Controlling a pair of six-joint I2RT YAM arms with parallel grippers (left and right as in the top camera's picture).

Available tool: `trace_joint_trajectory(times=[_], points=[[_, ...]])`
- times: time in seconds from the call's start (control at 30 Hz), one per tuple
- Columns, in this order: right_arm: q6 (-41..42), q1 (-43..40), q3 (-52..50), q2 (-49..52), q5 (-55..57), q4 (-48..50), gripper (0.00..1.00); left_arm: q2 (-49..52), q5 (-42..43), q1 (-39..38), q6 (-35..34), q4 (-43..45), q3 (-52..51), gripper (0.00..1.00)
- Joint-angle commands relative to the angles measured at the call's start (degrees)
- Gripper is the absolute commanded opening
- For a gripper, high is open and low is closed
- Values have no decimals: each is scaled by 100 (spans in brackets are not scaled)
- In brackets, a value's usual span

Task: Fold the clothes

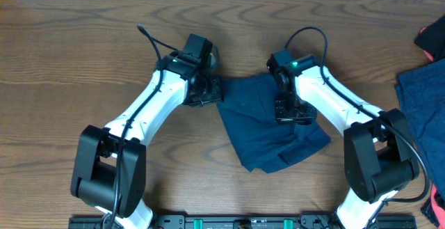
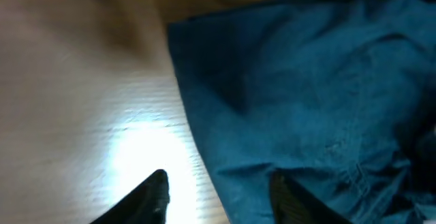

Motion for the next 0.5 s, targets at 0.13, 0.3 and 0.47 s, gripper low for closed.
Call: trace_joint_trajectory(times=[0.13,0.3,0.47], points=[[-219,-450,-234,-66,-409,492,1,83,186,-428,627,216,-46,33],[-348,-1209,-37,-238,-1104,667,3,83,177,-595,861,348,-46,23],[-896,-2000,37,-507,-1641,704,8,83,177,-601,859,426,-46,29]])
